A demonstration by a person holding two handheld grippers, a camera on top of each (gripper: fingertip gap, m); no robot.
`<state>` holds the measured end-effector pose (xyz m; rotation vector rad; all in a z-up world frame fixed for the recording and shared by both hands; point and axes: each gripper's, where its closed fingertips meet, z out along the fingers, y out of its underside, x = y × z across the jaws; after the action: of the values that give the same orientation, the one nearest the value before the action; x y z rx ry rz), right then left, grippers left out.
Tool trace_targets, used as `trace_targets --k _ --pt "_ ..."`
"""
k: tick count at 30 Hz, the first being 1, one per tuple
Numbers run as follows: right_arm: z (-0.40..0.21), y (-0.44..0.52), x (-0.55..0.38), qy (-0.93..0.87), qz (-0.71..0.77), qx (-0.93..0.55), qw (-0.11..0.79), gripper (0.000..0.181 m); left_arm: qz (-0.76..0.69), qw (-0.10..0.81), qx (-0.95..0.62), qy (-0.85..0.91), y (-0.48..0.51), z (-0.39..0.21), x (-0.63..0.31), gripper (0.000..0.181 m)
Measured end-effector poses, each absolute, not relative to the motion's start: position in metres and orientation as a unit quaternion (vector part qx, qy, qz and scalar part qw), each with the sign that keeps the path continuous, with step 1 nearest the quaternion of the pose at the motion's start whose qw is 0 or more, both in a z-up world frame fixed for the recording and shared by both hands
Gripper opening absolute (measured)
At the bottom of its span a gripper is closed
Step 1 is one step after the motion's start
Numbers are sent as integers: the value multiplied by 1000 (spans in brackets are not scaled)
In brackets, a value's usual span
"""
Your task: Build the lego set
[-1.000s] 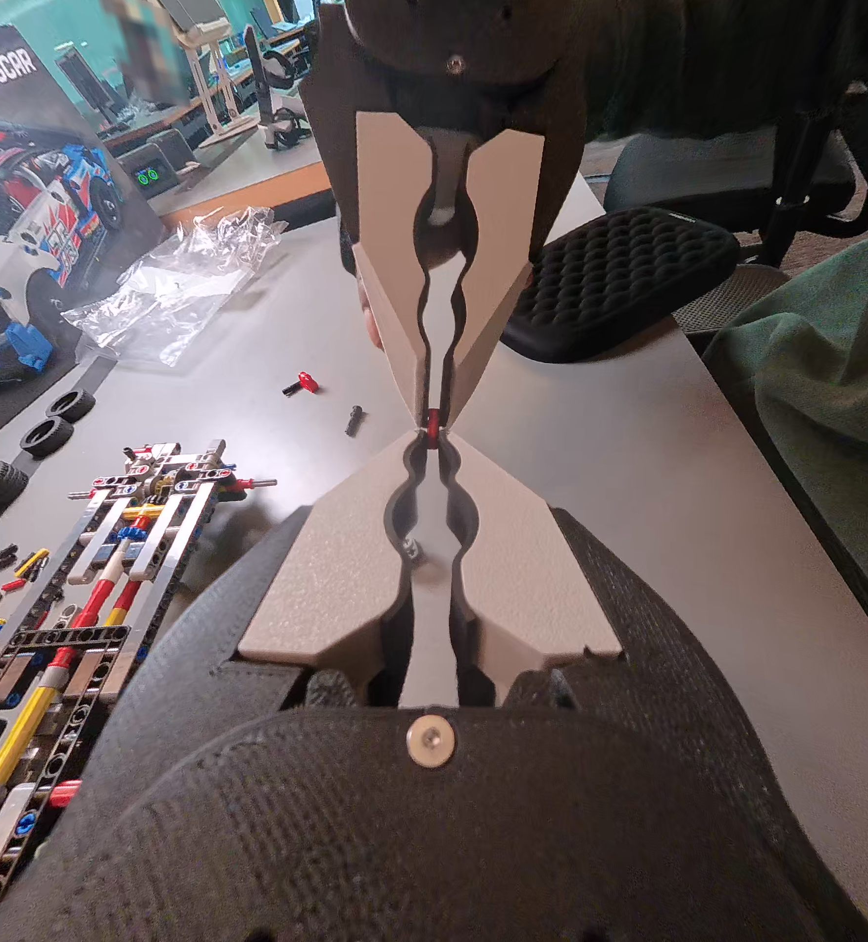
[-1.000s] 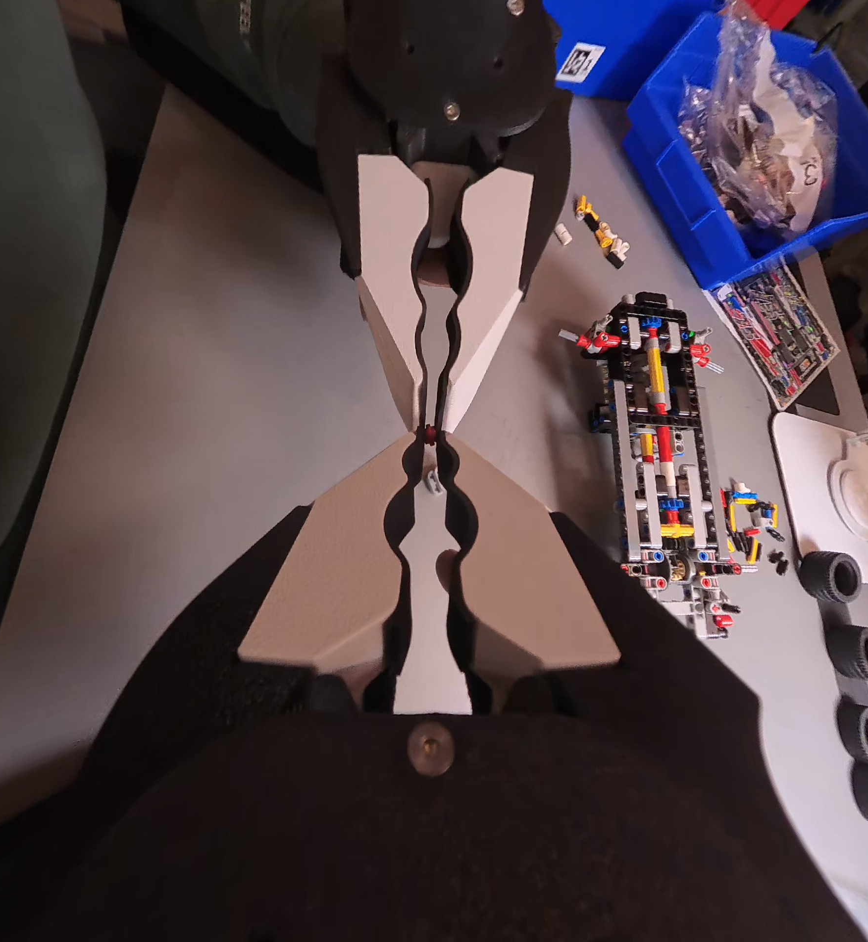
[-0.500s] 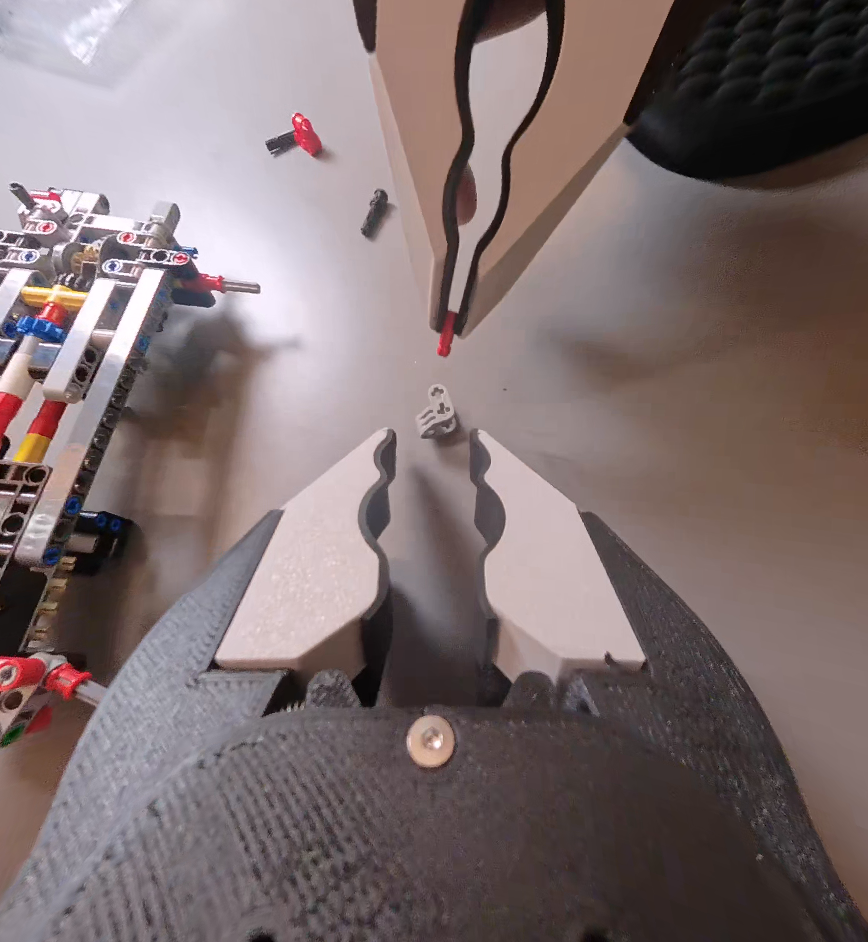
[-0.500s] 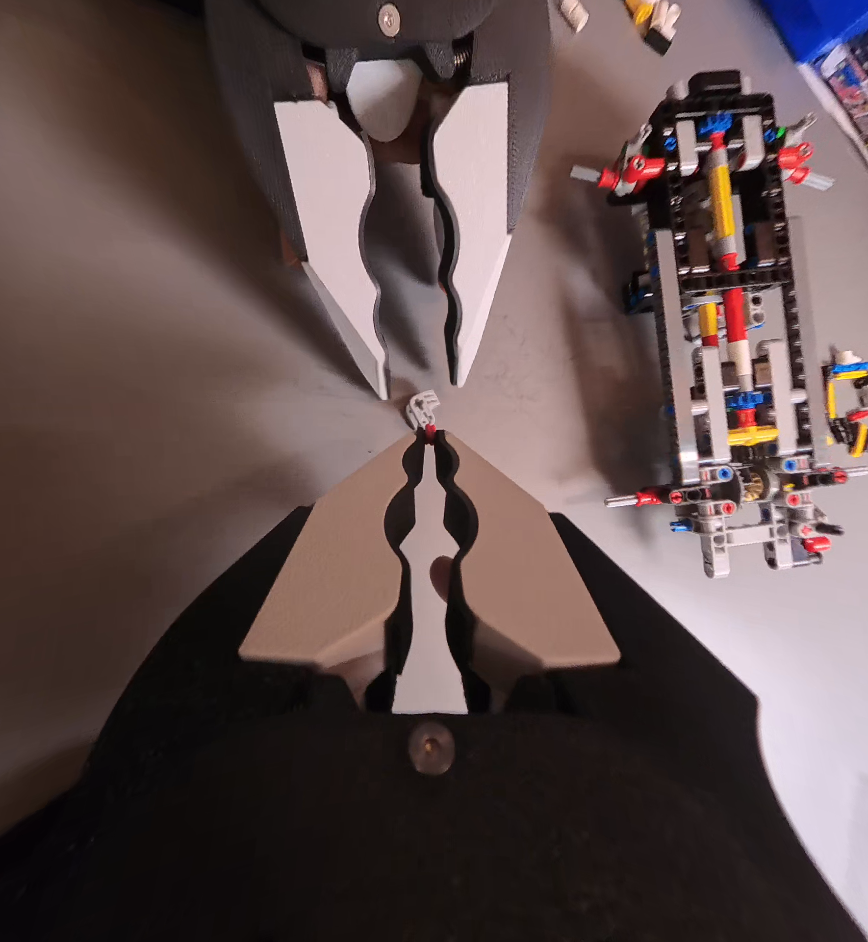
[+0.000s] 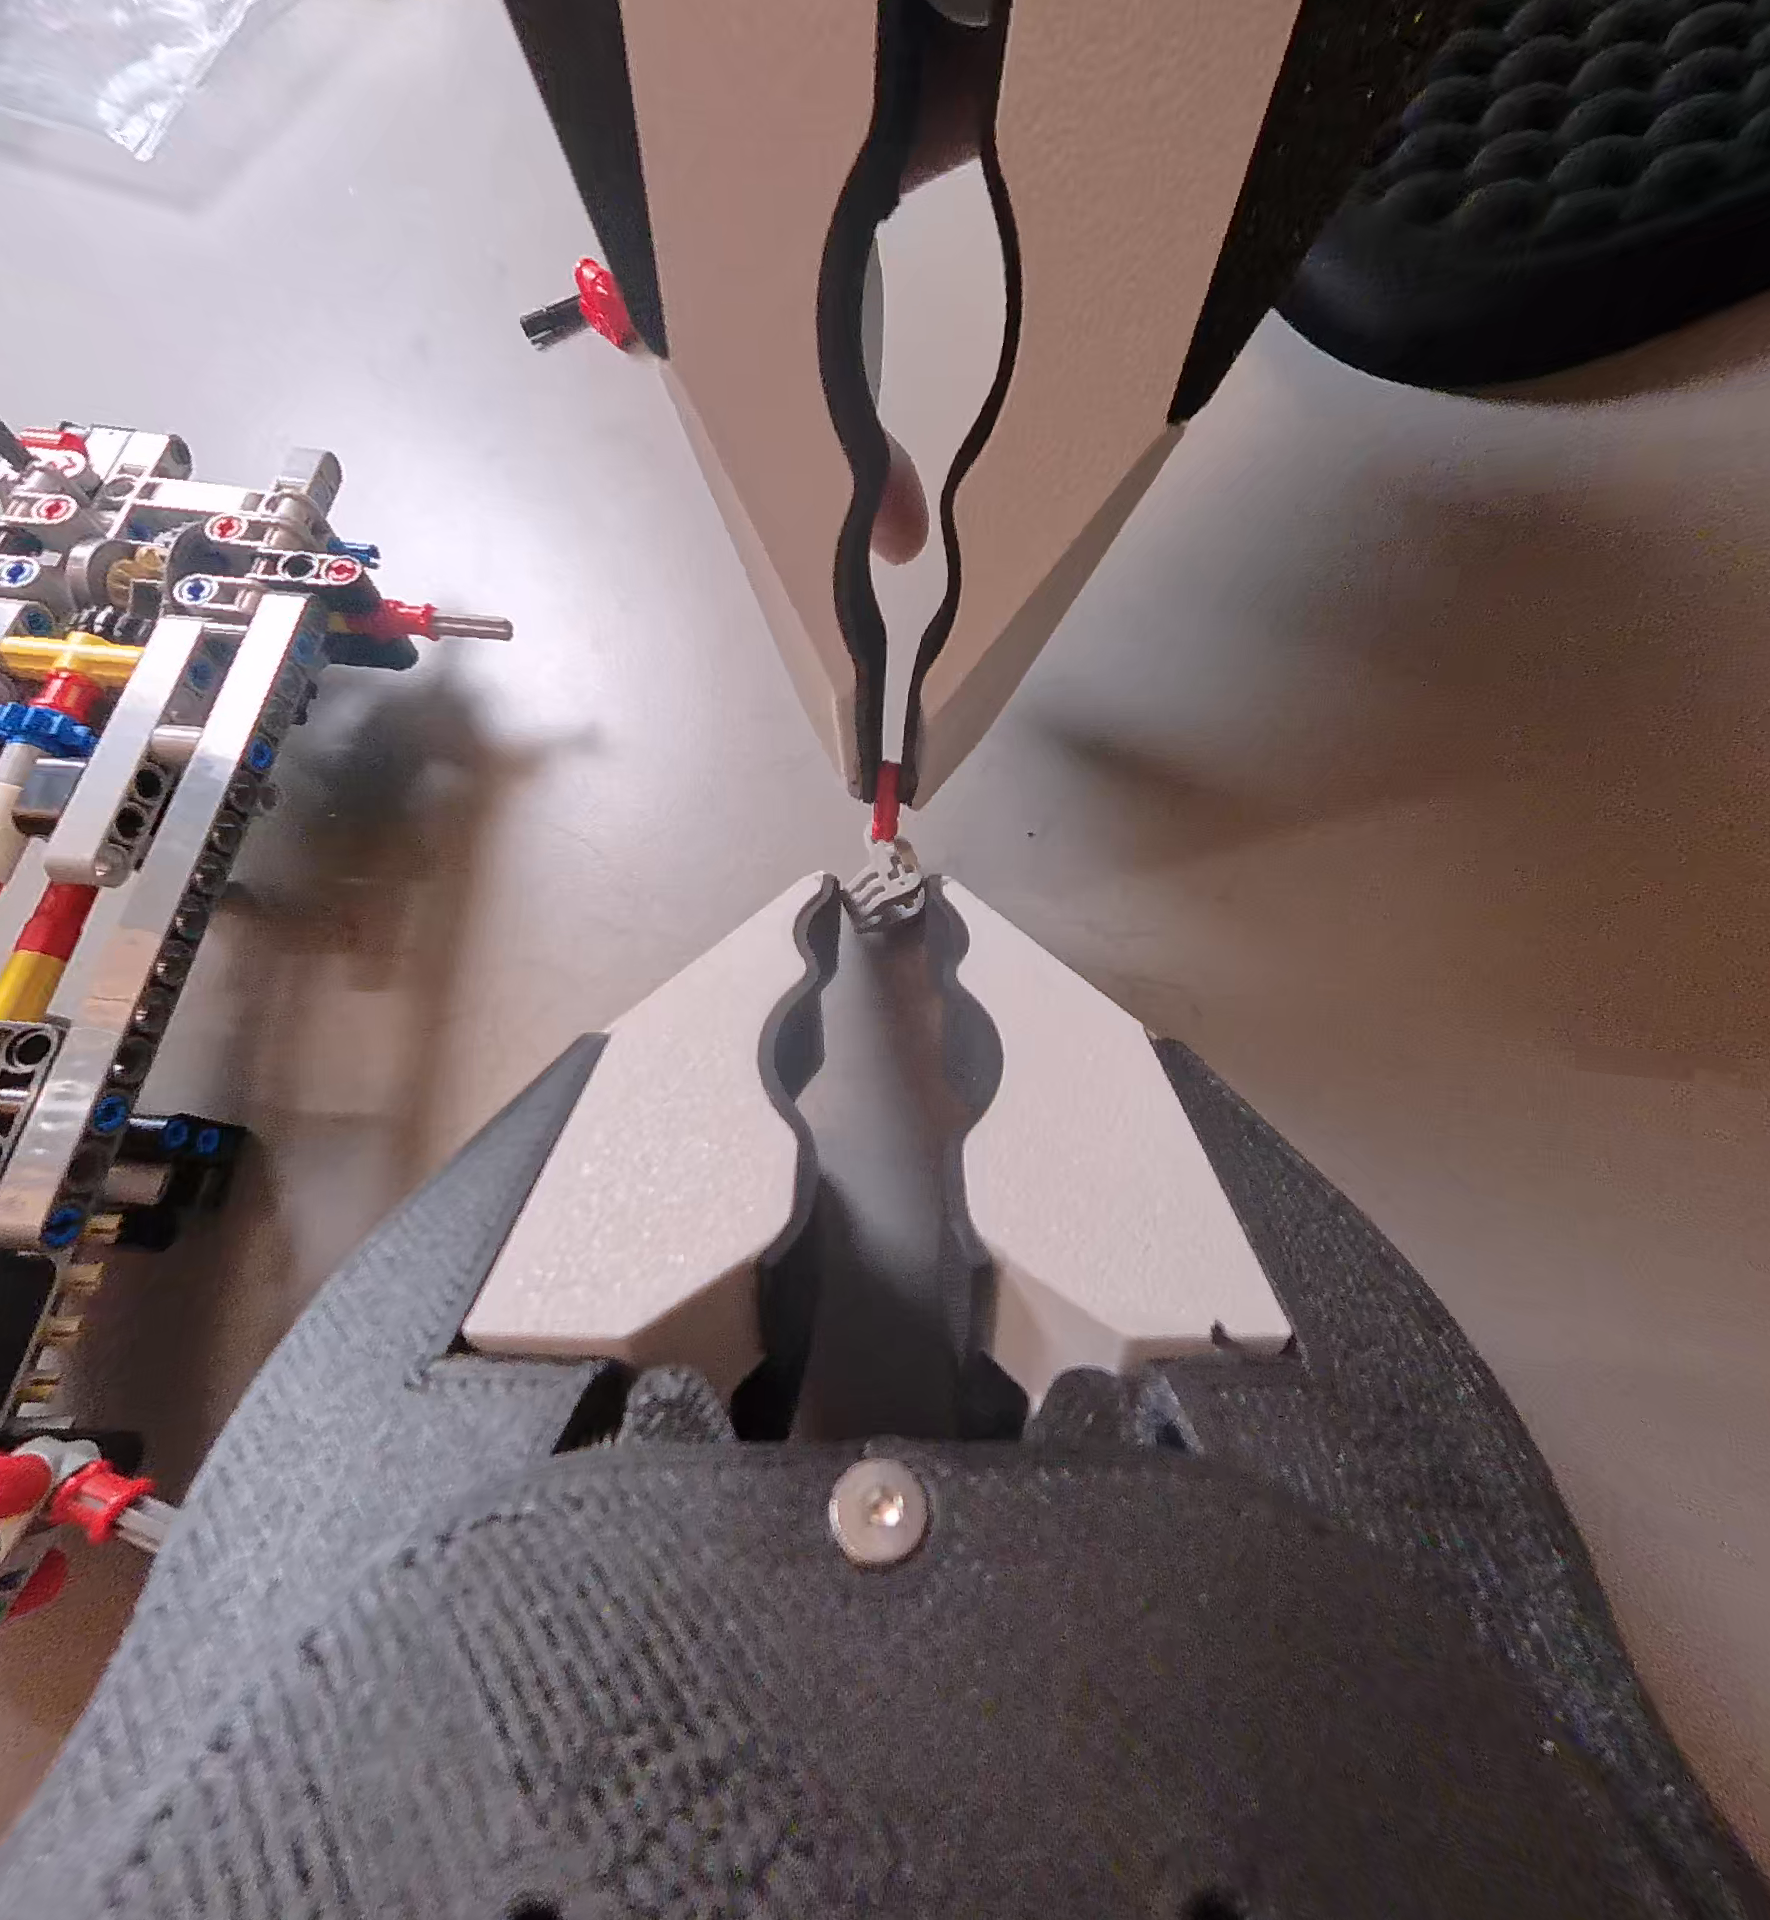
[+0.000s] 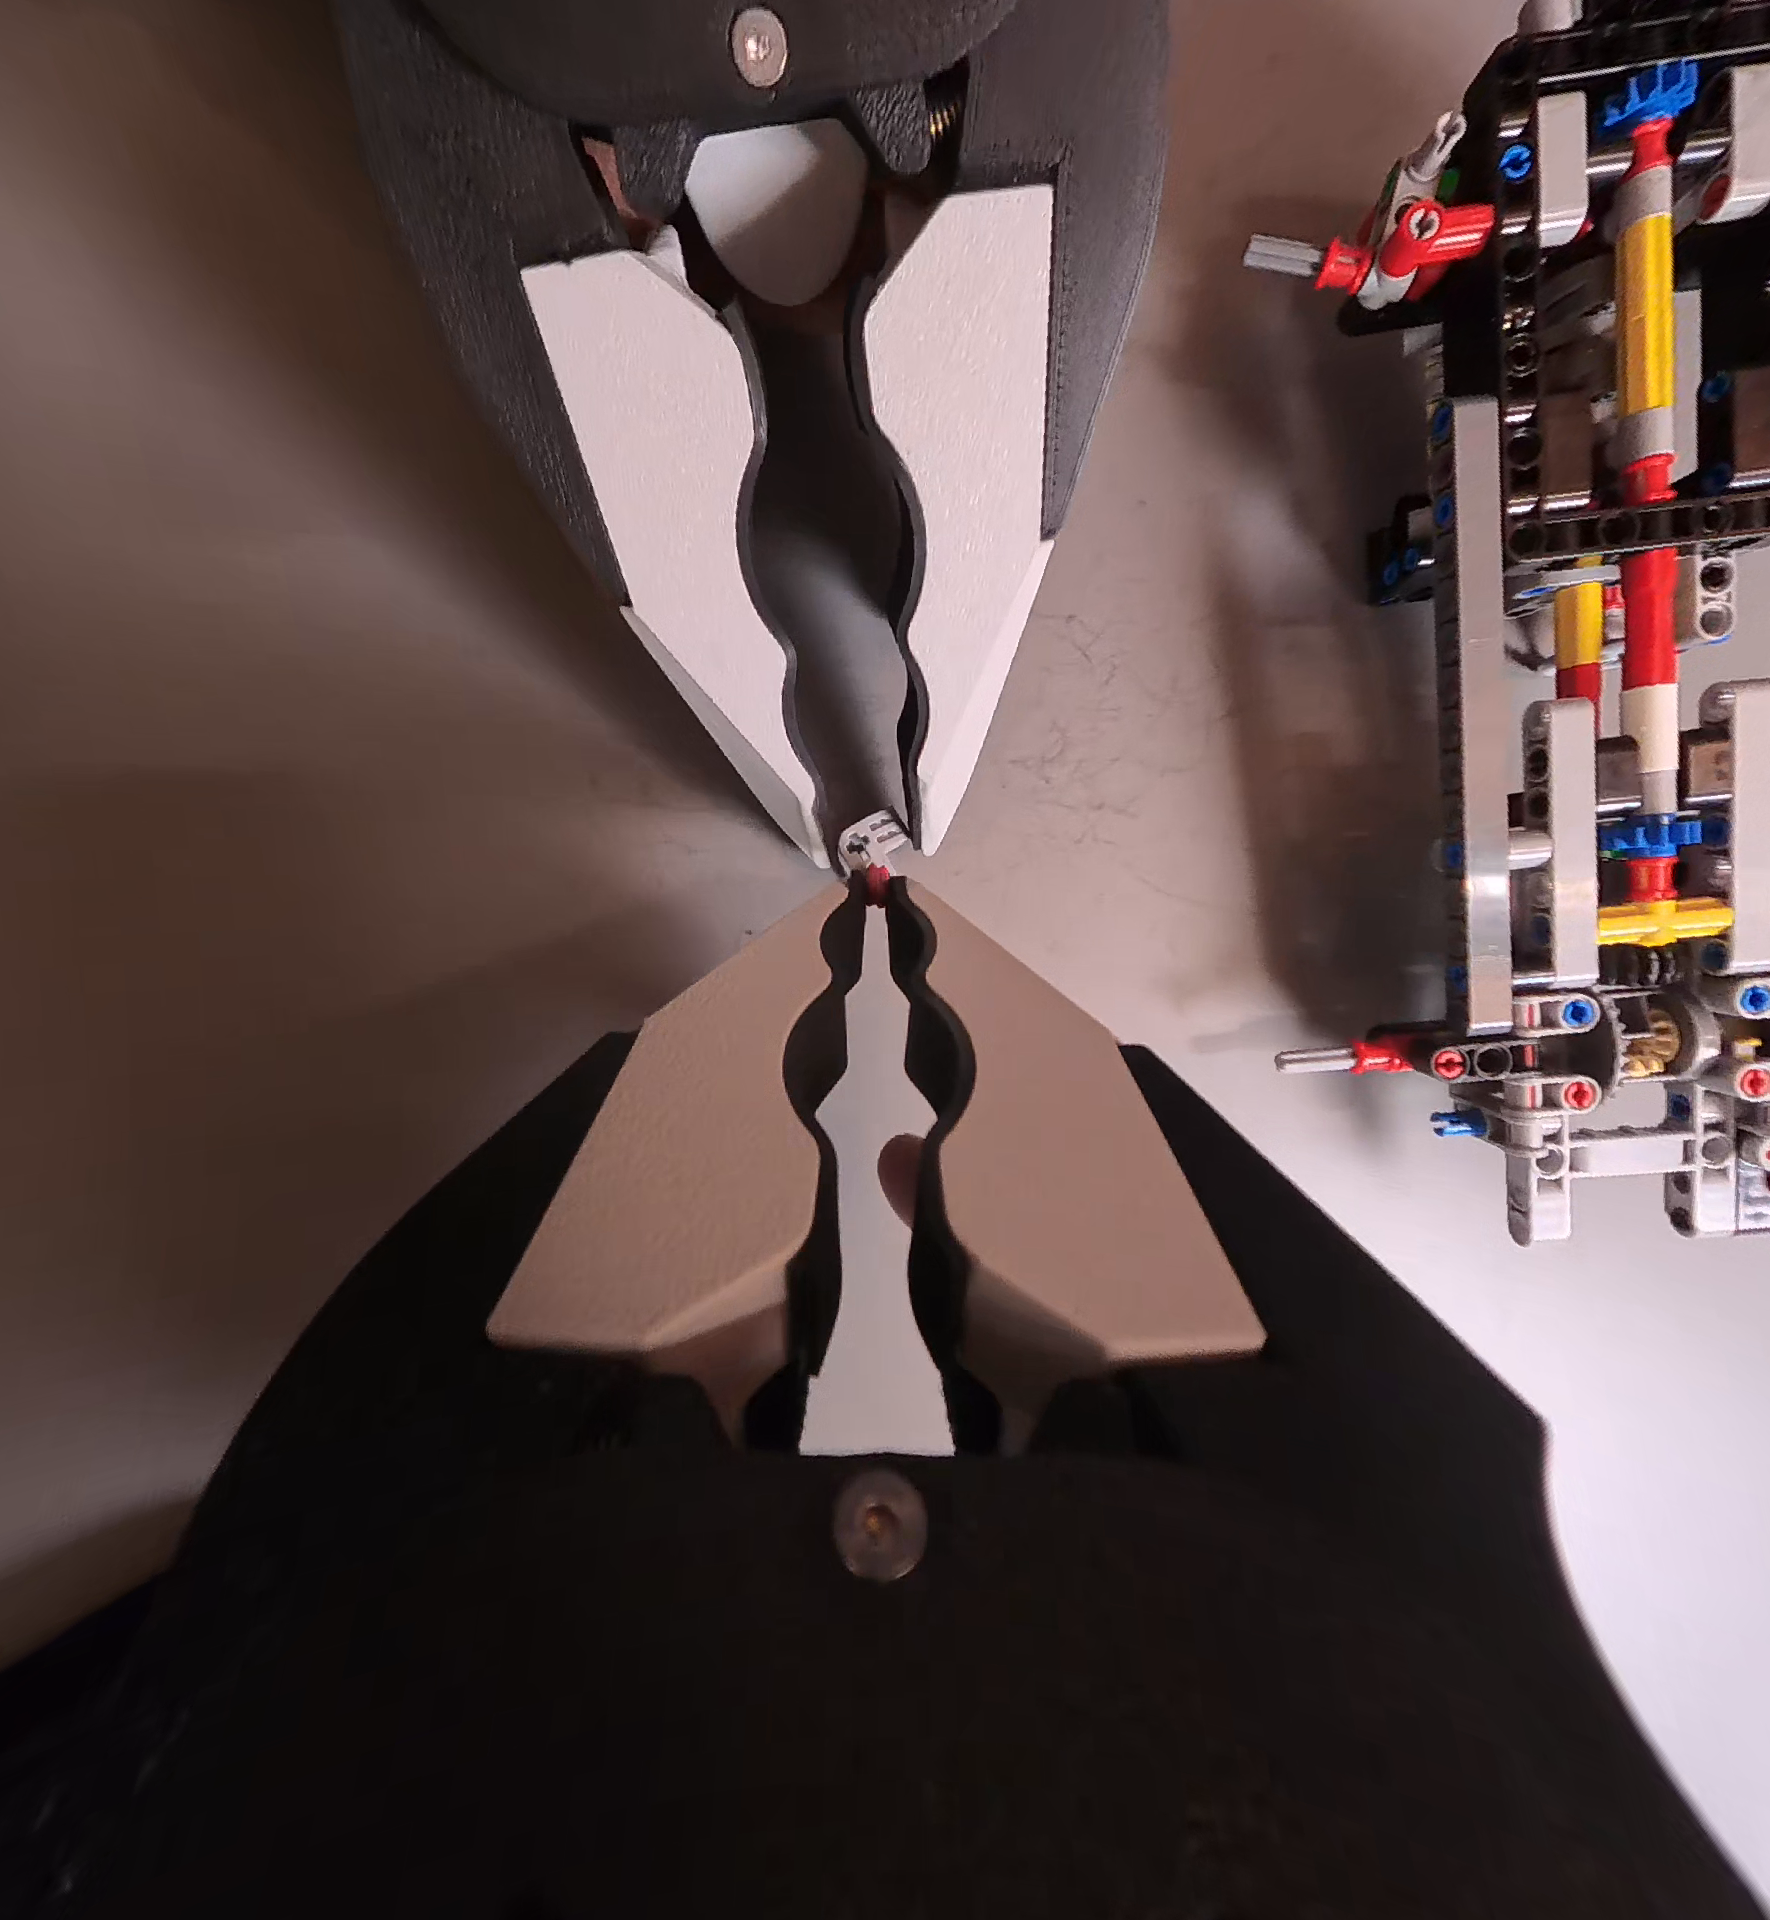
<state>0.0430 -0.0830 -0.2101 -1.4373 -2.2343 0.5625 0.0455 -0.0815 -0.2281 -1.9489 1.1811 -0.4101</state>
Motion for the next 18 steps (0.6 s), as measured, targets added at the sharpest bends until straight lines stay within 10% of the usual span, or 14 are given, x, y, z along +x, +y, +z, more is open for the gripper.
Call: trace_targets --k 18 --pt "-213 -84 45 -849 160 -492 106 0 -179 394 -755 492 -84 -228 46 14"
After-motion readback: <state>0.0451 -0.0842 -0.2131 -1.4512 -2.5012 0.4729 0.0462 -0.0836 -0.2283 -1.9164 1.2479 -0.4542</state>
